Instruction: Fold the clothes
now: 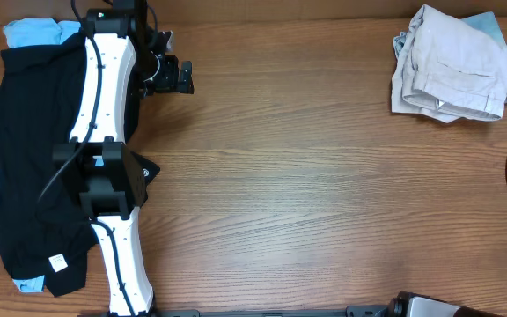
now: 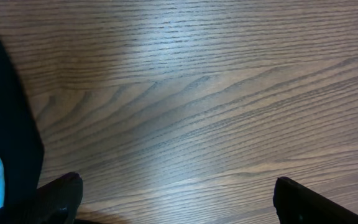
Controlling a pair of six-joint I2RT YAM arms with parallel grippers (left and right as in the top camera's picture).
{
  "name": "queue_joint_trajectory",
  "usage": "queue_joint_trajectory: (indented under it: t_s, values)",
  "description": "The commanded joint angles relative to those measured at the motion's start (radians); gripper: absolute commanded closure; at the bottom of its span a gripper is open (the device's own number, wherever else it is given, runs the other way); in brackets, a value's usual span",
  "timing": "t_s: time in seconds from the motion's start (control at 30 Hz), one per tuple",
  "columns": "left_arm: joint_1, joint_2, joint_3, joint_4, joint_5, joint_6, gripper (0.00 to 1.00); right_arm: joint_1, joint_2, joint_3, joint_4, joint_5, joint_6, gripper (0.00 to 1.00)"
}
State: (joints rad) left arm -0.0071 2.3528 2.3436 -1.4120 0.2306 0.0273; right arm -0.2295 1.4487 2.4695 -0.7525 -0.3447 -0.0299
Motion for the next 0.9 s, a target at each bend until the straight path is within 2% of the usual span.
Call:
queue_joint_trajectory:
  t_s: [0.0,0.23,0.43,0.47,0.63,0.67,0.87]
  values:
    - [0.0,-0.002,-0.005,0.003,-0.006,-0.005,0.0,-0.005,0.03,-0.033,-0.013,-0.001,0.001,0.0]
    - [0.0,-0.002,-0.005,0.003,-0.006,-0.005,0.0,-0.005,0.033,-0.034,-0.025,-0.001,0.001,0.0]
    - [-0.001,-0.002,-0.005,0.003,-0.006,-0.005,0.0,0.001,-0.01,-0.089,-0.238,0.004,-0.005,0.0]
    - [-0.001,-0.002,-0.005,0.003,-0.006,-0.005,0.0,0.005,-0.027,-0.119,-0.219,0.016,-0.013,0.0]
    - [0.001,-0.002,-0.005,0.003,-0.006,-0.005,0.0,0.056,-0.204,-0.487,0.054,0.021,-0.015,0.0]
    - [0.001,-0.002,-0.005,0.003,-0.006,-0.005,0.0,0.07,-0.295,-0.682,0.194,0.021,-0.014,0.0]
    - [0.0,-0.002,-0.005,0.003,-0.006,-0.005,0.0,0.124,-0.563,-1.254,0.561,0.013,-0.015,0.0]
